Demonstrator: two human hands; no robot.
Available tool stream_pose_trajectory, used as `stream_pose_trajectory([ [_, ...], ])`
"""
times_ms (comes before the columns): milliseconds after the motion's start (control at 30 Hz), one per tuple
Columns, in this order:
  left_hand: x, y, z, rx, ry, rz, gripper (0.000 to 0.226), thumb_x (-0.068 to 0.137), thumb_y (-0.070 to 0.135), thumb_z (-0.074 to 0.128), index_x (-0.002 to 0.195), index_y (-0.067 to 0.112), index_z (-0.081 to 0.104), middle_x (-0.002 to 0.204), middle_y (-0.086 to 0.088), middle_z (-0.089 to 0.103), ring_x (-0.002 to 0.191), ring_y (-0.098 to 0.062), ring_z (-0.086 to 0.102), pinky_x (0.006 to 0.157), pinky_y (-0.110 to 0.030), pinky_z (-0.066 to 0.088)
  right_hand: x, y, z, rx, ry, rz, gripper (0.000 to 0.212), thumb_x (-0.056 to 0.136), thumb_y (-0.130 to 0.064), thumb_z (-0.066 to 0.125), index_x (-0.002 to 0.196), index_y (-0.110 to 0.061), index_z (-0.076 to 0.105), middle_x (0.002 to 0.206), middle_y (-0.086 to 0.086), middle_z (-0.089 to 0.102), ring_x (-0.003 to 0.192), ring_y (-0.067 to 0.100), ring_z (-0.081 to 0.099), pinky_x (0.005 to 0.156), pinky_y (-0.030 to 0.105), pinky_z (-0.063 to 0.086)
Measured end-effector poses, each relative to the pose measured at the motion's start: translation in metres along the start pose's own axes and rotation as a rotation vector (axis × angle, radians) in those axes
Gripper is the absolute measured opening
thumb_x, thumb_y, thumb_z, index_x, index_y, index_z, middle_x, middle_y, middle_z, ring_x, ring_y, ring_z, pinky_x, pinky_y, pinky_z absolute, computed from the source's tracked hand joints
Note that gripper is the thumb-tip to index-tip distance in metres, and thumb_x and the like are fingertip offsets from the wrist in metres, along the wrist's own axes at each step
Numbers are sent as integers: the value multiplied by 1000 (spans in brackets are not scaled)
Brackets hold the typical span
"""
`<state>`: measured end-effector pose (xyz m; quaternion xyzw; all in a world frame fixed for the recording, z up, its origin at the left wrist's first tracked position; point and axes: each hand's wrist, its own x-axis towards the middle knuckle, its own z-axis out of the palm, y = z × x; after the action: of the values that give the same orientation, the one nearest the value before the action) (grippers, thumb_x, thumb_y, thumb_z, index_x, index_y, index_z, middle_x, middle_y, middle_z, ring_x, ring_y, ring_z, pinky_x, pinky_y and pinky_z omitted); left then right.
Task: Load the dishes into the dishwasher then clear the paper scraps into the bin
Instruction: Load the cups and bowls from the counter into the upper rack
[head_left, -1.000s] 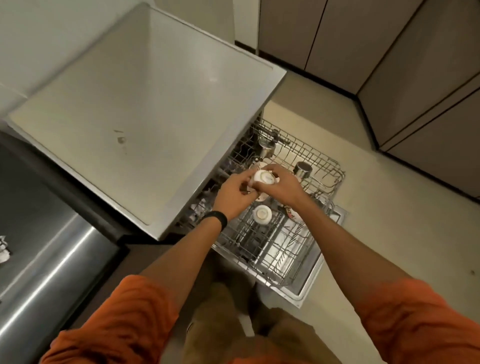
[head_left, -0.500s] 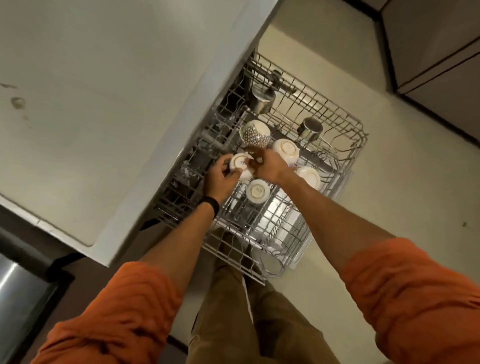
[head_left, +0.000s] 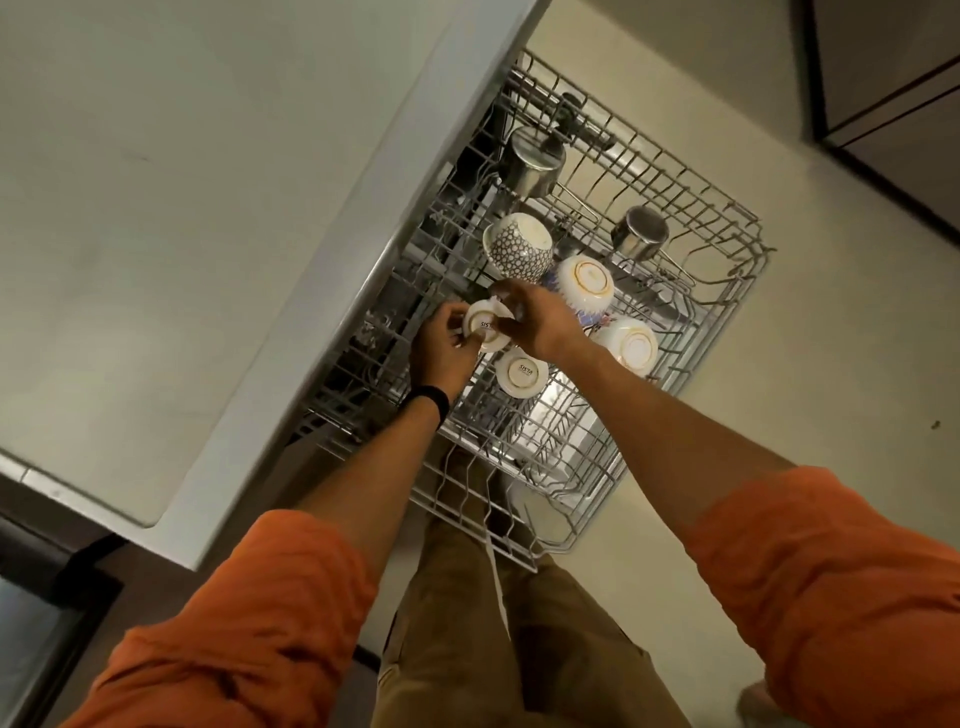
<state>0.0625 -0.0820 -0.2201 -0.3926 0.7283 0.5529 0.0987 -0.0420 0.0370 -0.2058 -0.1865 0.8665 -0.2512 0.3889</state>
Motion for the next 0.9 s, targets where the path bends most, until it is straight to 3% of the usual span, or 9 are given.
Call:
stream_pose_trajectory([
  [133, 5, -2, 7, 56, 57, -5, 32, 84, 2, 77, 99, 22, 58, 100, 4, 66, 93, -17, 67, 84, -40, 61, 1, 0, 7, -38, 38, 39, 46, 94, -20, 71, 138, -14, 58, 135, 8, 64, 124, 27, 60, 103, 38, 49],
  [333, 3, -6, 9, 140, 67, 15, 28, 85, 14, 79, 99, 28, 59, 105, 1, 68, 90, -18, 68, 80, -46, 60, -12, -5, 11, -46, 98, 46, 42, 97, -28, 67, 135, -13, 58, 131, 10, 66, 118, 33, 63, 97, 44, 52],
  [500, -18, 3, 1, 191, 41, 46, 36, 88, 13, 74, 114, 31, 58, 119, -1, 65, 104, -23, 65, 88, -47, 57, -43, -7, 2, 2, 111, 68, 50, 95, -16, 68, 142, -11, 52, 135, 13, 63, 122, 35, 60, 98, 40, 48],
  [633, -48, 23, -12, 171, -13, 61, 40, 91, 13, 70, 124, 32, 58, 124, 0, 66, 110, -24, 65, 94, -48, 55, -73, -16, -11, 8, 117, 62, 42, 94, -16, 66, 135, -12, 56, 130, 11, 66, 121, 33, 61, 95, 38, 48],
  [767, -85, 59, -30, 207, -10, 157, 41, 99, 18, 62, 138, 26, 54, 133, 1, 62, 115, -19, 62, 98, -32, 49, -104, -47, -30, 70, 175, -7, 39, 99, -20, 62, 137, -14, 55, 129, 7, 67, 114, 27, 65, 94, 40, 53],
  [900, -124, 93, -56, 314, 147, 350, 38, 98, 25, 61, 136, 28, 57, 134, 3, 62, 115, -19, 63, 99, -42, 53, -134, -86, -50, 100, 267, -134, 35, 102, -24, 58, 136, -17, 57, 127, 4, 68, 107, 24, 68, 90, 39, 55],
])
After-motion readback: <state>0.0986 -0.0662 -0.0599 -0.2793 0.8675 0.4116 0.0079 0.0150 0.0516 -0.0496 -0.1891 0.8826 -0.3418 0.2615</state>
